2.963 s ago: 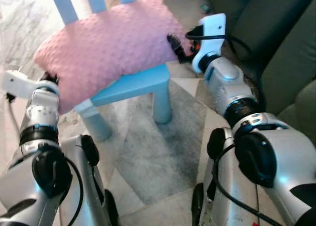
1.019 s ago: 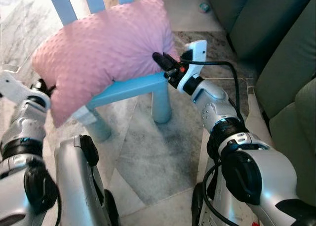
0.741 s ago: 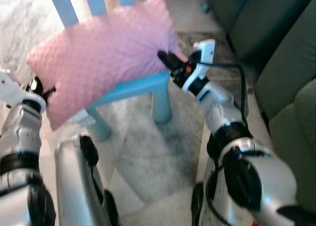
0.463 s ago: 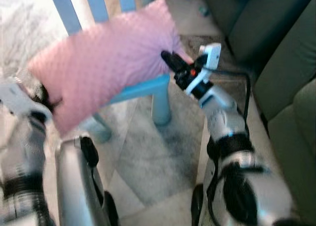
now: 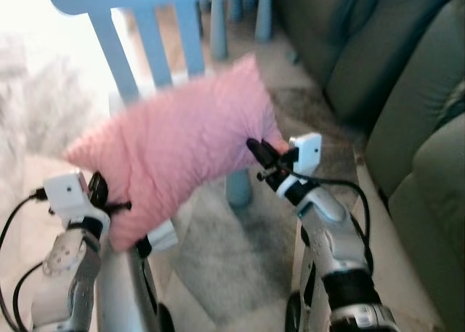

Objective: Move the pillow to the sofa

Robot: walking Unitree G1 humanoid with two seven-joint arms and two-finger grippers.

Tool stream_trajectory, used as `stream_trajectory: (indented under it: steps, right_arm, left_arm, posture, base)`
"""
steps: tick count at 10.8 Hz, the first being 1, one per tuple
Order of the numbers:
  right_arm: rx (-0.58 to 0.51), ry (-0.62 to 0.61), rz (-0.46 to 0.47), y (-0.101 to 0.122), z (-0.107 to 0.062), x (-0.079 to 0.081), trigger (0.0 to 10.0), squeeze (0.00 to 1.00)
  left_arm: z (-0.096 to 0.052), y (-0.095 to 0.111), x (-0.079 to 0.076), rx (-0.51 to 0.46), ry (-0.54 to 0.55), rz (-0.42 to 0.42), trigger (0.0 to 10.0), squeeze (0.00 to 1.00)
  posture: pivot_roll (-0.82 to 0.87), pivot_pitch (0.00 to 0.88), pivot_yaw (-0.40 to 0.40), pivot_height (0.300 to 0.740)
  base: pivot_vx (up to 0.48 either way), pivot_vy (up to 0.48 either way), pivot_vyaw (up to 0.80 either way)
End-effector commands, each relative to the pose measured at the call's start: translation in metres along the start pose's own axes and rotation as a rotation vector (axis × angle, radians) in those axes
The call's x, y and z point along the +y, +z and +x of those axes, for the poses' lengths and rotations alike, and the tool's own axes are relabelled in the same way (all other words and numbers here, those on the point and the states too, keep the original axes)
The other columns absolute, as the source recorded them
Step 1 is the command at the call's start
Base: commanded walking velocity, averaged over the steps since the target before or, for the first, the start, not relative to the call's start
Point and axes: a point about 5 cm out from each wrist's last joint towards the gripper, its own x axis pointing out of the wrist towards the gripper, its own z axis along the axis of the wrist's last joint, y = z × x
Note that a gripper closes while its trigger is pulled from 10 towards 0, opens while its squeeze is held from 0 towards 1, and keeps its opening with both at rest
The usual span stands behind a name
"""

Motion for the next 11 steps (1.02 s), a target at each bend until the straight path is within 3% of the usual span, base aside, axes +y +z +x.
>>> stream_trajectory:
  steps: [1,3,4,8,11]
  right_arm:
    - [0.009,0.025,-0.013,0.0,0.0,0.01,0.0,0.0]
    - [0.008,-0.009,-0.03,0.005,-0.004,0.007,0.0,0.0]
    - [0.001,-0.031,-0.057,0.012,-0.004,0.003,0.0,0.0]
    - [0.075,-0.153,-0.089,-0.005,-0.031,-0.008,0.0,0.0]
    - [0.096,-0.202,-0.087,-0.009,-0.043,-0.014,0.0,0.0]
  left_arm:
    - [-0.004,-0.003,0.0,0.016,0.01,0.011,0.0,0.0]
    - [-0.004,-0.003,-0.001,0.012,0.028,0.016,0.0,0.0]
    - [-0.009,-0.006,-0.016,0.024,-0.01,0.009,0.0,0.0]
    - [-0.04,-0.03,-0.041,0.11,-0.097,-0.001,0.0,0.0]
    - [-0.04,-0.029,-0.039,0.107,-0.106,0.023,0.0,0.0]
  posture:
    - [-0.15,0.013,0.052,0.3]
    - [-0.16,0.0,0.059,0.3]
    - [-0.17,0.0,0.059,0.3]
    - [-0.16,0.0,0.065,0.3]
    - [-0.17,0.0,0.067,0.3]
  base:
    - [0.0,0.0,0.0]
    - [0.0,0.0,0.0]
    - [0.0,0.0,0.0]
    - [0.0,0.0,0.0]
    - [0.0,0.0,0.0]
